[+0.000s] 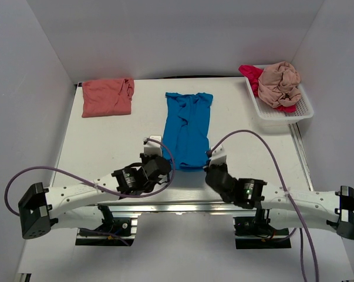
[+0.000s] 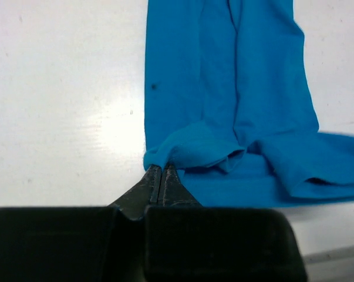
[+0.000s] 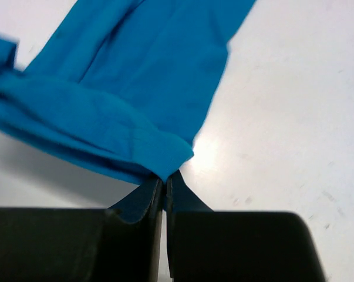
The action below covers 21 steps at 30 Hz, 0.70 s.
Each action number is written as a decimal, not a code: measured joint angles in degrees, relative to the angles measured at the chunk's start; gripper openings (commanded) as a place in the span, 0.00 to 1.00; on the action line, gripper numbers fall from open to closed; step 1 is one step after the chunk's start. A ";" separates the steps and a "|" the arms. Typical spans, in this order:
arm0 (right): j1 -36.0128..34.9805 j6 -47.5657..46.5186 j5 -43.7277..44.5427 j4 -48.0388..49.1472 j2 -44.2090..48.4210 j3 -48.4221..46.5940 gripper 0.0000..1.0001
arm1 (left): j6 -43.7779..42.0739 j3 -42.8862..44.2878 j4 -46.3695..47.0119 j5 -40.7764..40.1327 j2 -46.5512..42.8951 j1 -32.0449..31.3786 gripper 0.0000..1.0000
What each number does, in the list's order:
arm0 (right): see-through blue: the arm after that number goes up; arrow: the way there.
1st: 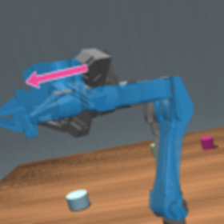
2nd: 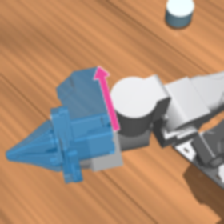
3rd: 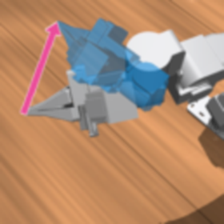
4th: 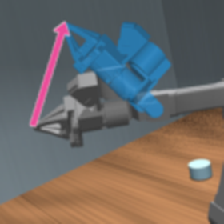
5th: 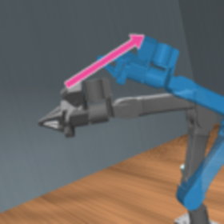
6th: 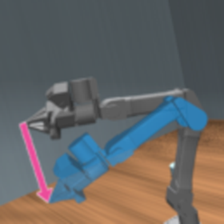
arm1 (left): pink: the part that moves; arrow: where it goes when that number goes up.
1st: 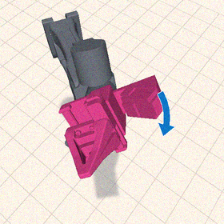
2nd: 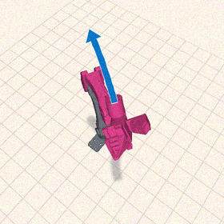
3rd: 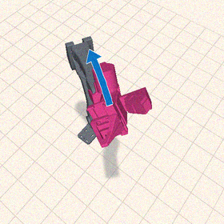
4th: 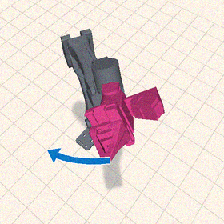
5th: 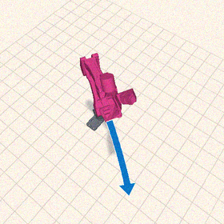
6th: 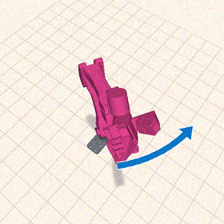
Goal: Fold and stack the t-shirts
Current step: Fold the folded rectangular tshirt in 1/3 of the way
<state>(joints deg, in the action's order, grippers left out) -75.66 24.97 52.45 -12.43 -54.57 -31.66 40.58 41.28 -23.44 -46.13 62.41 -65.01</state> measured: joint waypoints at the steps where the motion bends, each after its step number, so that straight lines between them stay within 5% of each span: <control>1: 2.89 -1.68 -1.11 1.99 0.26 0.00 0.00 | -0.92 0.68 0.79 -0.70 1.03 0.00 0.00; 8: 13.33 -10.45 -6.05 11.91 -8.20 -1.70 0.00 | -7.67 3.85 8.76 -4.28 6.56 1.11 0.00; 21: 22.40 -15.87 -14.10 20.39 -25.42 -11.98 0.00 | -17.57 13.38 19.76 -2.21 23.02 13.35 0.00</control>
<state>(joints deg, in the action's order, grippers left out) -53.25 9.10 38.35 7.97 -79.99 -43.64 23.00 54.65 -3.68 -48.34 85.43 -51.66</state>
